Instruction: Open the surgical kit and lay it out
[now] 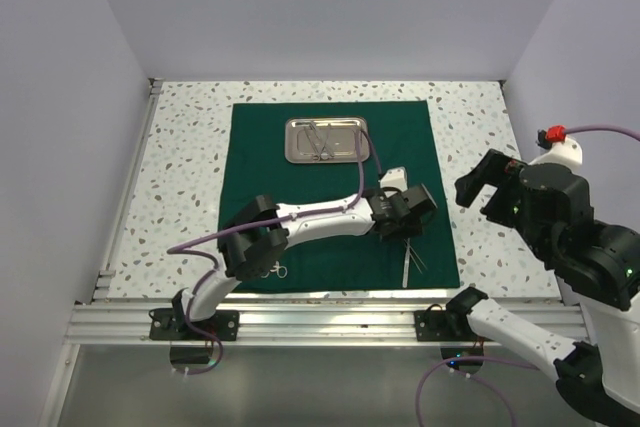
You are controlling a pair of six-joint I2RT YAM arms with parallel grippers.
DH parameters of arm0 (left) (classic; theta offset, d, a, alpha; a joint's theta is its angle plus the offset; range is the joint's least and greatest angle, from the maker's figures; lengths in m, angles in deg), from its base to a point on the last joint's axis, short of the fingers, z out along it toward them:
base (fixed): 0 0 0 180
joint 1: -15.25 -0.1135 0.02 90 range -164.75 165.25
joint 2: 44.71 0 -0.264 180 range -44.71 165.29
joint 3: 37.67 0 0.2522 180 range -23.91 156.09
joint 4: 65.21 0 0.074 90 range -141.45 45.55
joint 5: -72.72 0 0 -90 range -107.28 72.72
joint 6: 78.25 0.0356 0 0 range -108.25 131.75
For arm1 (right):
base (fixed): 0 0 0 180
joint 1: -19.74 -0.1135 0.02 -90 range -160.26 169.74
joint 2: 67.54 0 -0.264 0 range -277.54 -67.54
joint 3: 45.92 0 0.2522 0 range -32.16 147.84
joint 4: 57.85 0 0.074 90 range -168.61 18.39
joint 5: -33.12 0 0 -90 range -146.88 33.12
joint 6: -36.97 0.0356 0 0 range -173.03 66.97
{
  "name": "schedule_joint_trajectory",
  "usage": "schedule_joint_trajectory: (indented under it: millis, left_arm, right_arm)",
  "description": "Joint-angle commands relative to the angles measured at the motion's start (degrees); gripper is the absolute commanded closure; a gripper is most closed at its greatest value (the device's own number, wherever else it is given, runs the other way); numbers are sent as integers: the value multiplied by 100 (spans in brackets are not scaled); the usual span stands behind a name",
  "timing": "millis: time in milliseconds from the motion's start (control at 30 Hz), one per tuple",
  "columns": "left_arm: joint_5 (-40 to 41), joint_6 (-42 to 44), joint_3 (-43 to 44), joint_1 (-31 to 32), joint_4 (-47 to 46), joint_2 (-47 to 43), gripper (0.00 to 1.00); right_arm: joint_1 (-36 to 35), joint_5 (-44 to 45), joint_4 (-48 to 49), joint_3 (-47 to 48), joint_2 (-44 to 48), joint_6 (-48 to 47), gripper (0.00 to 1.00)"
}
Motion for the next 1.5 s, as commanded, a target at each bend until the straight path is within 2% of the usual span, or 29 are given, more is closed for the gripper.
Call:
schedule_joint_trajectory:
  millis: [0,133,300,333,433,467,567,633,800,1000,1233,1467]
  left_arm:
    - [427,188,516,-143,340,-340,43]
    - [550,1064,614,-791,315,-674,47]
    - [454,2208,1069,-1680,130,-482,53]
    - [358,2636,1219,-1934,69,-272,53]
    - [173,3219,2035,-2347,-55,326,53]
    - [77,3534,2507,-2436,-46,493,53]
    - [-38,4002,3099,-2718,-168,1038,53]
    - [-74,4282,3119,-2850,-344,1215,51]
    - [-196,4583,3119,-3043,-617,1574,50]
    - [-715,4776,3119,-3114,-898,1865,49]
    - [-663,4917,3250,-3114,-995,2129,46]
    - [-680,4952,3207,-3114,-881,2322,47]
  right_arm:
    - [1,-106,-1435,93,-190,-59,2]
    - [9,-45,-1365,59,-305,99,2]
    - [1,26,-1172,-205,-358,354,2]
    - [9,52,-1136,-223,-393,441,2]
    - [9,183,-1119,-258,-507,661,2]
    - [9,210,-1118,-302,-594,723,2]
    - [1,211,-1022,-460,-735,951,2]
    - [1,210,-943,-522,-832,1092,2]
    - [9,342,-829,-513,-1201,1216,2]
    - [1,369,-592,-627,-1500,1251,2]
    - [9,474,-468,-592,-1729,1137,2]
    - [9,562,-398,-592,-1808,978,2]
